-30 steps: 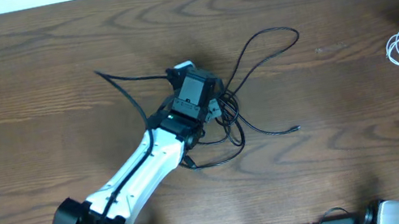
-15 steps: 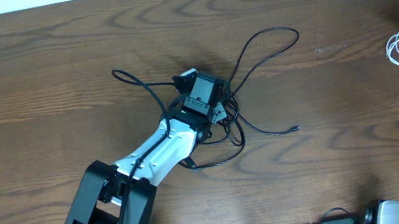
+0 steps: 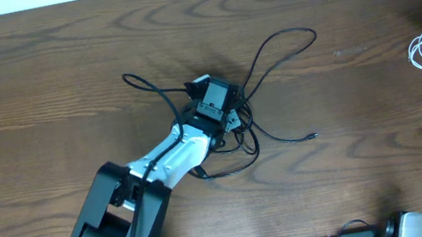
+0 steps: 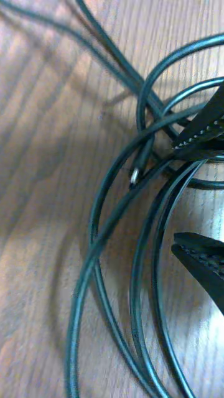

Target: Untangle cables

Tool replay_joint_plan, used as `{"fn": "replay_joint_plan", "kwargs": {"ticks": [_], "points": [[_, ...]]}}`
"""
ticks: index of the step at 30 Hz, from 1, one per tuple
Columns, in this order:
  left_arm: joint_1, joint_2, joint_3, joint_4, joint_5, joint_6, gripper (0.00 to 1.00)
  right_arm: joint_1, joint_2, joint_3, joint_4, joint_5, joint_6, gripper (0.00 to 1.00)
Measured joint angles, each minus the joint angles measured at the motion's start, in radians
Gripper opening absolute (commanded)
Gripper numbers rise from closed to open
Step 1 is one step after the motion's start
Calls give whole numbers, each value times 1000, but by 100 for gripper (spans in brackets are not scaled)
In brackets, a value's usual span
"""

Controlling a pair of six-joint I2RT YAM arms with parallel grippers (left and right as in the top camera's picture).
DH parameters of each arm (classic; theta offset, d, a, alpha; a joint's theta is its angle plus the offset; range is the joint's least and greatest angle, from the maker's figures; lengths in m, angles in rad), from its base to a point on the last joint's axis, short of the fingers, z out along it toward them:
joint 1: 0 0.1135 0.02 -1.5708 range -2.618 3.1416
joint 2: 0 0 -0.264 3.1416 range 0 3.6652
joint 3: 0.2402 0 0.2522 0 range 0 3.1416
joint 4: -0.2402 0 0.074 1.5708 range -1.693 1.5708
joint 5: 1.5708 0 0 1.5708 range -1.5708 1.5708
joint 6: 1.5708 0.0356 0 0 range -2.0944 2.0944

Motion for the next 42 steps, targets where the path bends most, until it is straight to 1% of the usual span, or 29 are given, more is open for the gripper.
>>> {"fn": "replay_joint_plan", "kwargs": {"ticks": [1,3,5,11,15,16,17,18,19,21,22,26,30,34,38,39,42], "points": [[0,10,0,3,2,-5,27,0,0,0,0,0,0,99],[-1,24,0,10,3,-9,10,0,0,0,0,0,0,99],[-3,24,3,12,6,-3,8,0,0,0,0,0,0,99],[-5,10,4,-3,6,21,7,0,0,0,0,0,0,99],[-5,-29,3,-31,7,52,7,0,0,0,0,0,0,99],[-5,-47,3,-37,7,57,8,0,0,0,0,0,0,99],[-5,-69,3,-43,6,61,13,0,0,0,0,0,0,99],[-5,-93,3,-48,6,63,23,0,0,0,0,0,0,99],[-5,-118,3,-51,7,66,31,0,0,0,0,0,0,99],[-5,-164,3,-61,6,79,39,0,0,0,-1,0,0,99],[-5,-183,3,-66,6,87,40,0,0,0,-1,0,0,99],[-5,-227,3,-84,31,126,40,0,0,0,0,0,0,99],[-9,-238,3,-116,129,219,40,0,0,0,-1,0,0,99],[-37,-238,3,-177,184,309,40,0,0,0,0,0,0,99],[-68,-235,3,-186,184,355,42,0,0,0,-1,0,0,99],[-76,-233,3,-186,176,364,45,0,0,0,0,0,0,99],[-97,-223,3,-185,149,380,46,0,0,0,-1,0,0,99]]}}
